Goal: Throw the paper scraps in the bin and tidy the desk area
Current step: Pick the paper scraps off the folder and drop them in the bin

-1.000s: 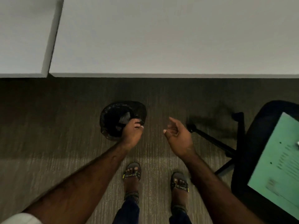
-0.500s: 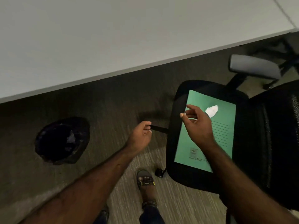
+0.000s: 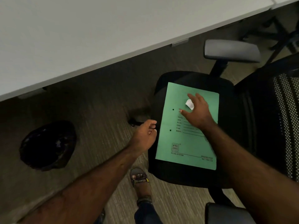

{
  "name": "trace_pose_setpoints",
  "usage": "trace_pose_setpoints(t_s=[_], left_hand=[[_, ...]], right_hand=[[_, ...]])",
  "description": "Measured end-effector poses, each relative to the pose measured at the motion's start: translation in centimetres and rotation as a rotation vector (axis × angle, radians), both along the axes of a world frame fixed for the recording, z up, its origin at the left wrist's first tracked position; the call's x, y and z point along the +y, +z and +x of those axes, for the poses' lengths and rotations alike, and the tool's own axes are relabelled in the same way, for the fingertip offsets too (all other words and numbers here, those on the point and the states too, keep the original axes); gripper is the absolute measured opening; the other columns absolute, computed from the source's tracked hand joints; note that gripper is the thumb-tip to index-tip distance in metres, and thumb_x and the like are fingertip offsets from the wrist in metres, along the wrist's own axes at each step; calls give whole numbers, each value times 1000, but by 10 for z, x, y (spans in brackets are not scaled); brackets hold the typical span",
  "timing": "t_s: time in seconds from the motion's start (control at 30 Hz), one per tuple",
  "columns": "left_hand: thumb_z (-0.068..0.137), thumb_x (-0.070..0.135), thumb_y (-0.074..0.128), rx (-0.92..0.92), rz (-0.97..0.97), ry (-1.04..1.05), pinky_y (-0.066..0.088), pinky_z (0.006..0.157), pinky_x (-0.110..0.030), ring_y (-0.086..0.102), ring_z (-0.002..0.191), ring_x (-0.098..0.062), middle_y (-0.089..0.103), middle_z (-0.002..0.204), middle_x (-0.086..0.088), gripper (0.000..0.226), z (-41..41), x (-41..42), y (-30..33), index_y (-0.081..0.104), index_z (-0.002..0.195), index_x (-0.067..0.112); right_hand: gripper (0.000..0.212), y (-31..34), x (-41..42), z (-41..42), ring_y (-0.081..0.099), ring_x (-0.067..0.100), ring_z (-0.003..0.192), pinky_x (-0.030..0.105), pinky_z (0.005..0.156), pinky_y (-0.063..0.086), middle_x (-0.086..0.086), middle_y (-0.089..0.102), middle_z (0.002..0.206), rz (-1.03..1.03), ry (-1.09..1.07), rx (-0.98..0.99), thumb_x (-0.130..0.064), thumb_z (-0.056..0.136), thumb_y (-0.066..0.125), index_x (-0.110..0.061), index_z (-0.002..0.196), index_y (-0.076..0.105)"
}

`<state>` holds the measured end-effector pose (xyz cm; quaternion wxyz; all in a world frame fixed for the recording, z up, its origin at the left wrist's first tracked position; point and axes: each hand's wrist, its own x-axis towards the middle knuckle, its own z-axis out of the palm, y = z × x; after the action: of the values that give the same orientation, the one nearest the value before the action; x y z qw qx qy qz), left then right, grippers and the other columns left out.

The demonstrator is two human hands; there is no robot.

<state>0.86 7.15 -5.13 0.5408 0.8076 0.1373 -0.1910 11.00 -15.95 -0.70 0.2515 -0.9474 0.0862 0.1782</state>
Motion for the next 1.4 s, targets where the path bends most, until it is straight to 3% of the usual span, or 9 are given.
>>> trace_pose_setpoints(t_s=[0.3,0.6,0.73,0.83,1.0,1.13,1.2,1.3,1.4], left_hand=[[95,16,65,19,-5,15,54,94,-26,63,109,-6,64,115,8,39,3,-12,-2,59,131,27],[94,19,68,-71,-3,38,56,91,-23,63,106,-7,61,116,5,42,0,-10,4,58,134,23],[93,18,71,-142,-24,65,56,88,-24,63,104,-12,59,116,0,42,-2,-4,9,60,133,17],[93,8,69,-187,-53,30,53,90,-14,63,112,-15,60,125,-7,45,-4,7,12,60,136,10],[99,4,59,-270,-77,36,51,108,-29,62,124,-17,59,136,-12,43,-22,48,11,56,141,6],[99,10,59,-315,-47,164,55,100,-28,64,118,-8,65,127,-3,36,-48,93,1,63,135,12],[96,13,62,-328,-1,216,54,97,-24,64,113,-2,67,121,3,34,-63,123,-2,67,129,17],[94,11,63,-325,12,261,52,92,-17,66,105,-1,64,112,16,32,-86,163,-5,68,122,27],[92,5,64,-292,71,300,55,84,-21,66,93,-3,63,103,10,30,-107,209,-10,70,116,21]], right_hand=[[63,-4,7,-24,19,32,159,54,126,27,4,20,173,-44,17,55,-25,98,70,-31,156,45],[33,-4,31,-54,56,27,138,43,120,42,8,62,149,-99,102,-99,-14,104,56,-17,135,68],[35,4,59,-68,69,24,122,32,108,48,5,75,130,-4,66,-136,-11,98,60,-20,129,75],[35,9,91,-80,74,26,108,32,97,54,7,80,118,98,110,-165,-8,95,64,-18,126,77],[34,11,149,-101,71,12,94,26,84,55,-4,78,107,340,46,-84,-9,93,66,-22,125,70],[16,7,196,-109,64,-2,80,1,69,43,-11,71,94,360,45,-26,-17,97,67,-18,112,72],[13,4,226,-116,67,5,83,5,72,45,-7,73,95,361,80,32,-18,97,68,-16,109,73],[13,2,264,-127,71,13,92,31,83,56,-3,77,100,372,125,95,-22,97,68,-17,108,74],[15,-2,312,-140,71,12,90,31,80,56,-5,76,96,383,166,140,-23,90,77,-19,105,75]])
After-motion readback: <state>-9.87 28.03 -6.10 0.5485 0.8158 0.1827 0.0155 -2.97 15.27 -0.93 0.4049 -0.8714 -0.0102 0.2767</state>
